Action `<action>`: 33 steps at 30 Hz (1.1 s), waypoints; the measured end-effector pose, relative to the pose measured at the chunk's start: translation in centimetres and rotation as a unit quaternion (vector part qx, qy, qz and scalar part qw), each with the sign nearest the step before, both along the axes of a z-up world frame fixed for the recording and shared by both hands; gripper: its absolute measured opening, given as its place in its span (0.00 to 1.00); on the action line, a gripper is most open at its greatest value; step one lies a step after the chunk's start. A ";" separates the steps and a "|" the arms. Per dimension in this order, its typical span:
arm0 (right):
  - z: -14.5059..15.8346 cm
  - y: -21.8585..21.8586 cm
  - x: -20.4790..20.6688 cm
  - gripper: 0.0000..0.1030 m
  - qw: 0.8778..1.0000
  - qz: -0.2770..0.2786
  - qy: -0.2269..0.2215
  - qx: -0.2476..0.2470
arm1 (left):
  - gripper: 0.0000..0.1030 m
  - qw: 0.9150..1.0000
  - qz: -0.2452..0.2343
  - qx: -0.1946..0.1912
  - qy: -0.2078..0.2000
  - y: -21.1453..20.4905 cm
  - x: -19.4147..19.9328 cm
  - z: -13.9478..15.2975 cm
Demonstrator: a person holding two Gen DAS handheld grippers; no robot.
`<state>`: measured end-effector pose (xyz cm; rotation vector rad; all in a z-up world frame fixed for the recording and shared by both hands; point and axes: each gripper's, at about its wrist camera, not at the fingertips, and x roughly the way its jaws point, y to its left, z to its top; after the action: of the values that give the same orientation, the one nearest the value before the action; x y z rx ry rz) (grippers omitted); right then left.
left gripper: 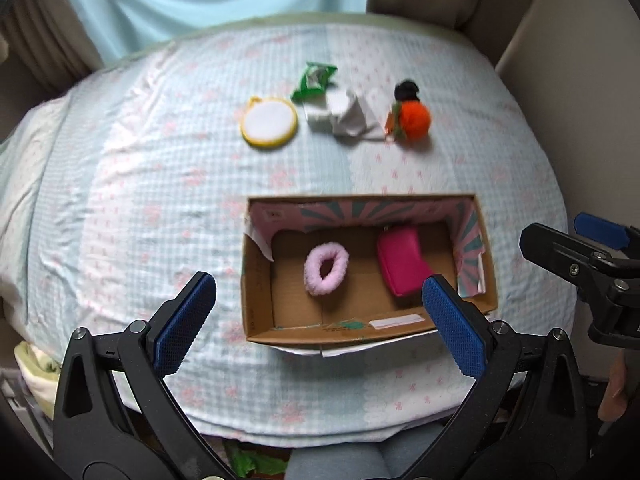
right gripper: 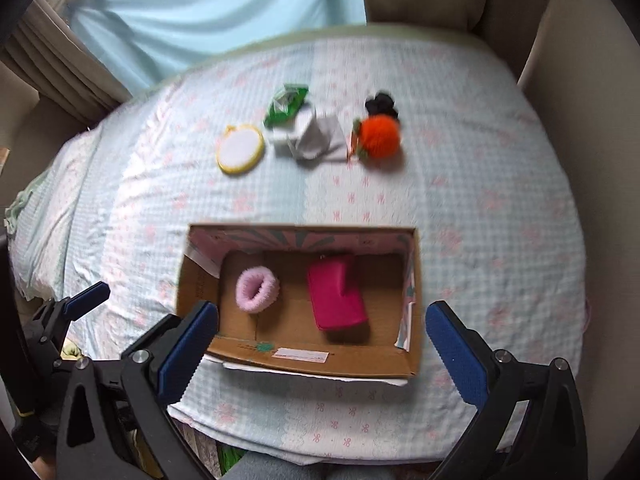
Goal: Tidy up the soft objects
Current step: 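Lift both tools away from the box toward the remaining items, then grasp the green wipe pack with left tool while right tool grasps grey cloth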
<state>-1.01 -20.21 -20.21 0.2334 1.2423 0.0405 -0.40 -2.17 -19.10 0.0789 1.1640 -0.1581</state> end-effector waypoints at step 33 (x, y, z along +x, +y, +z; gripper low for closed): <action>-0.9 -1.5 16.8 1.00 0.993 0.028 -0.108 0.032 | 1.00 0.999 0.024 -0.032 -0.030 -0.5 27.6 -2.7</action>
<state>15.82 -21.73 -21.13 0.2430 1.0319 0.1503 27.20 -2.71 -21.77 -0.0002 1.0987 -0.1500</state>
